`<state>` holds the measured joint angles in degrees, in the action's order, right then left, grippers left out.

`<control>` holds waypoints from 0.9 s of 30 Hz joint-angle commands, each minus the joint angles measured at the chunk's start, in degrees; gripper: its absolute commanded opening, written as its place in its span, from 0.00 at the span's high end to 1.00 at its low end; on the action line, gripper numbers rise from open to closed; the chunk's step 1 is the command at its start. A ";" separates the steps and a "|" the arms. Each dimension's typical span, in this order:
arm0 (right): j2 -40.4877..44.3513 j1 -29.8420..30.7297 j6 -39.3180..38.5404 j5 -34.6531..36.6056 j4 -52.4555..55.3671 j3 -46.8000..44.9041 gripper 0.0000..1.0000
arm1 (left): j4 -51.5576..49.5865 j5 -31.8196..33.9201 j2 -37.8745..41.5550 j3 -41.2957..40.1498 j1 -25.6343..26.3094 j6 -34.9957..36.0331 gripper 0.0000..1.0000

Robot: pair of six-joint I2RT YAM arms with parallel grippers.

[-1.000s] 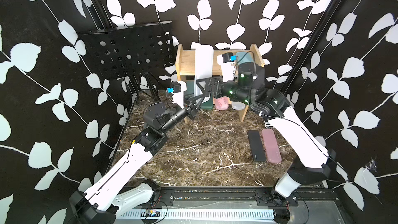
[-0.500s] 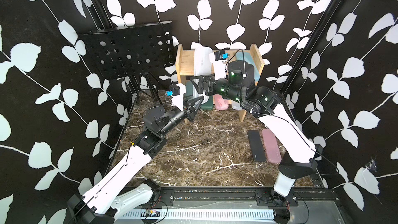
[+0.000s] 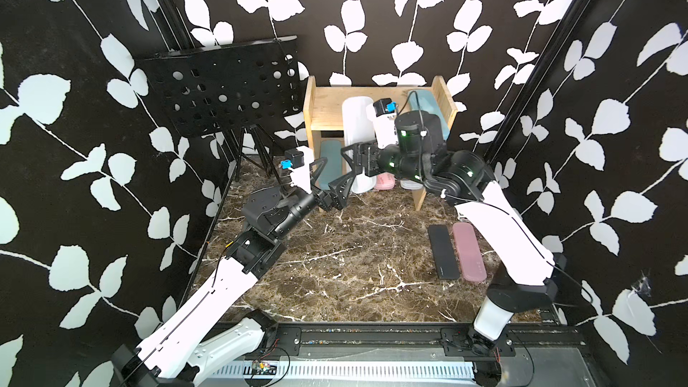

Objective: Remove the pencil cases from the shelf
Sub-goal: Pick up the pencil case from the shelf, then place the pencil case at the center of the board.

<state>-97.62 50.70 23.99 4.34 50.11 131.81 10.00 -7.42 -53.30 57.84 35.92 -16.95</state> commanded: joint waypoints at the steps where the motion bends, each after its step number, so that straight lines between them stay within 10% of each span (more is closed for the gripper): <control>1: 8.47 -2.61 -0.20 2.49 7.91 -8.88 0.35 | -4.83 7.45 3.25 1.22 0.15 1.74 0.01; 10: 26.09 -8.51 12.45 -1.71 6.20 -50.90 0.36 | -10.01 11.32 3.05 3.46 0.11 1.84 0.01; 27: 15.76 -15.53 11.52 -3.70 -7.32 -72.80 0.38 | -9.27 7.41 -2.52 2.84 0.02 -3.00 0.01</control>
<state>-80.55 35.70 35.81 0.67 47.33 60.88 0.97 0.64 -56.47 60.18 35.90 -19.49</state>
